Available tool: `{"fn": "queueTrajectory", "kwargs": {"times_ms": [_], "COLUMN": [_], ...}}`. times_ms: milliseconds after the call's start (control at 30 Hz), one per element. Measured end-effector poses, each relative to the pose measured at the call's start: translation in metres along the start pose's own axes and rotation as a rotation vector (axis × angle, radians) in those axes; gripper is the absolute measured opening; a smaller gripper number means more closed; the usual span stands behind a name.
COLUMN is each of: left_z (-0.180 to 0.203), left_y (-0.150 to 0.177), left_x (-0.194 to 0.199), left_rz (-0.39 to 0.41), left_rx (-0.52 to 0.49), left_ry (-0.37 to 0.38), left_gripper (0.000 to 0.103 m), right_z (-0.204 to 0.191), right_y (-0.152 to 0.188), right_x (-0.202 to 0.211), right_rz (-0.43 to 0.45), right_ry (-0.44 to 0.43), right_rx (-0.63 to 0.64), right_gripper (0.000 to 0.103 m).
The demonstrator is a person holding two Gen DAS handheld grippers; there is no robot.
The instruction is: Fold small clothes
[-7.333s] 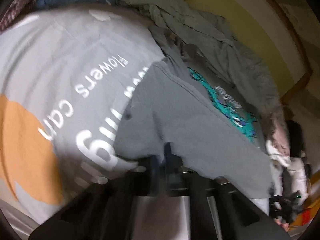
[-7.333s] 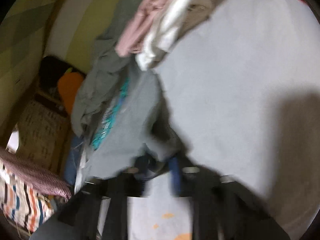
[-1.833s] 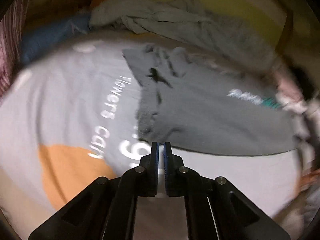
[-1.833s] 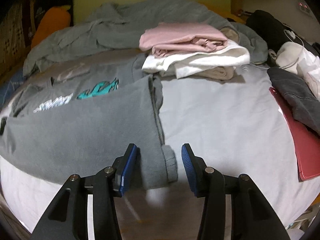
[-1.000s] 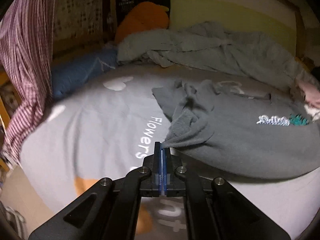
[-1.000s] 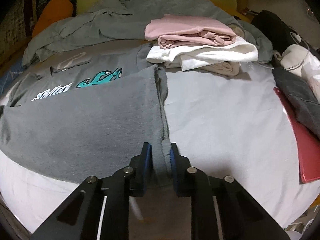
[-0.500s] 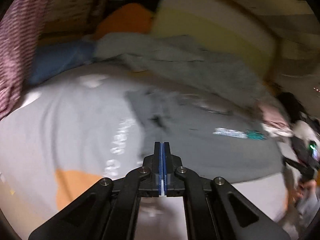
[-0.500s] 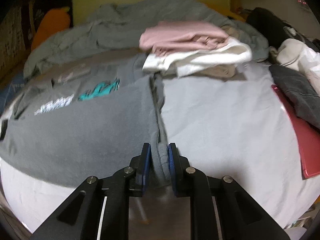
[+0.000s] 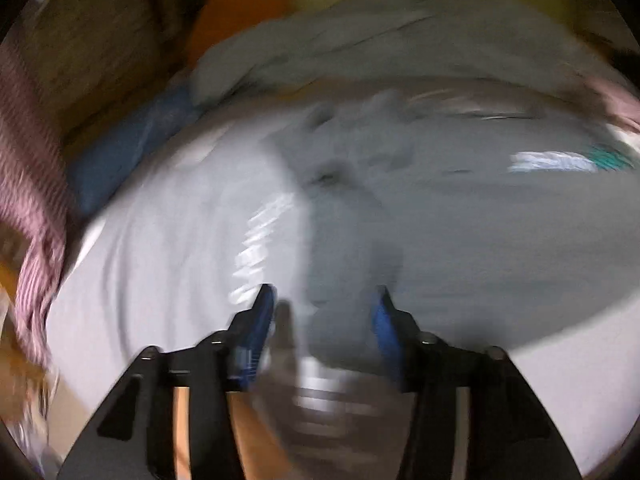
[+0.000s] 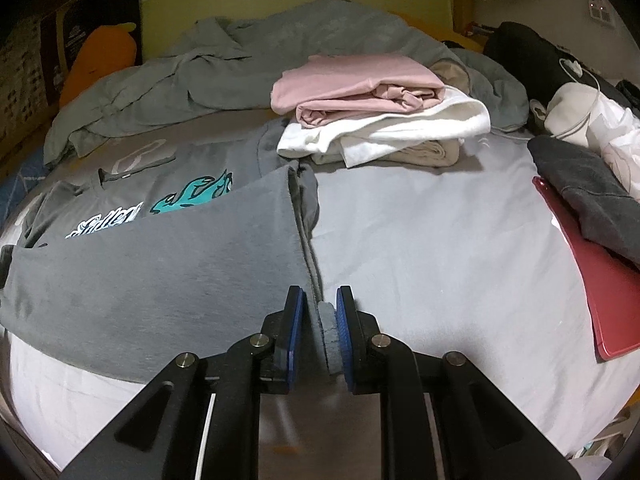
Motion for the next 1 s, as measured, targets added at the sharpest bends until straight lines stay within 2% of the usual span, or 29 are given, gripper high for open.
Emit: {"fn": "queueTrajectory", "kwargs": {"times_ms": [67, 100, 233, 300, 333, 367, 400, 467, 567, 600, 633, 733, 867, 900, 967, 1000], "left_z": [-0.022, -0.030, -0.045, -0.062, -0.073, -0.081, -0.087, -0.089, -0.075, -0.069, -0.063, -0.046, -0.026, -0.023, -0.021, -0.021], "left_y": [-0.002, -0.002, -0.009, -0.013, -0.012, -0.009, -0.005, 0.001, 0.007, 0.010, 0.012, 0.021, 0.029, 0.030, 0.029, 0.029], "left_x": [-0.010, -0.010, 0.008, 0.014, 0.013, 0.011, 0.007, 0.004, 0.020, 0.027, 0.028, 0.018, 0.002, -0.003, -0.004, -0.001], "left_rz": [-0.060, -0.060, 0.039, 0.083, 0.083, 0.066, 0.040, 0.015, 0.021, 0.019, 0.012, -0.063, -0.172, -0.199, -0.201, -0.206], "left_rx": [0.162, 0.198, 0.238, 0.258, 0.287, 0.322, 0.365, 0.434, 0.471, 0.464, 0.440, 0.373, 0.393, 0.387, 0.420, 0.439], "left_ry": [0.111, 0.121, 0.044, -0.057, -0.090, -0.080, -0.027, 0.108, 0.375, 0.436, 0.456, 0.412, 0.517, 0.505, 0.516, 0.536], "left_gripper": [0.047, 0.047, 0.047, 0.045, 0.045, 0.041, 0.031, 0.022, 0.022, 0.022, 0.022, 0.022, 0.022, 0.023, 0.022, 0.021], "right_z": [0.000, 0.000, 0.000, 0.000, 0.001, 0.001, 0.001, 0.002, 0.003, 0.003, 0.003, 0.004, 0.006, 0.005, 0.006, 0.007], "right_y": [0.000, 0.000, -0.002, -0.002, -0.002, -0.003, -0.003, -0.005, -0.011, -0.012, -0.013, -0.012, -0.004, -0.003, 0.003, 0.006], "right_x": [0.000, 0.000, 0.000, 0.002, 0.003, 0.003, 0.004, 0.007, 0.016, 0.018, 0.021, 0.025, 0.027, 0.025, 0.021, 0.019], "right_rz": [-0.002, 0.000, 0.012, 0.011, 0.012, 0.014, 0.017, 0.032, 0.071, 0.081, 0.091, 0.091, 0.071, 0.060, 0.030, 0.021], "right_ry": [0.001, 0.003, 0.012, 0.014, 0.014, 0.013, 0.015, 0.024, 0.018, 0.017, 0.015, -0.007, -0.105, -0.128, -0.188, -0.214], "right_rx": [0.003, 0.004, 0.009, 0.009, 0.009, 0.010, 0.012, 0.012, 0.009, 0.008, 0.004, -0.013, -0.080, -0.095, -0.151, -0.182], "right_gripper": [0.017, 0.017, 0.017, 0.017, 0.017, 0.017, 0.017, 0.017, 0.017, 0.017, 0.017, 0.017, 0.017, 0.017, 0.022, 0.028]}}
Point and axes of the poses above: each gripper's, at about its wrist camera, not at the fingertips, and x roughly against the way its jaws point, z to its right, y to its underside, the point moved 7 cm from there along -x, roughly the way its jaws point, and after that the axes turned 8 degrees about -y, right-handed, at the moved point
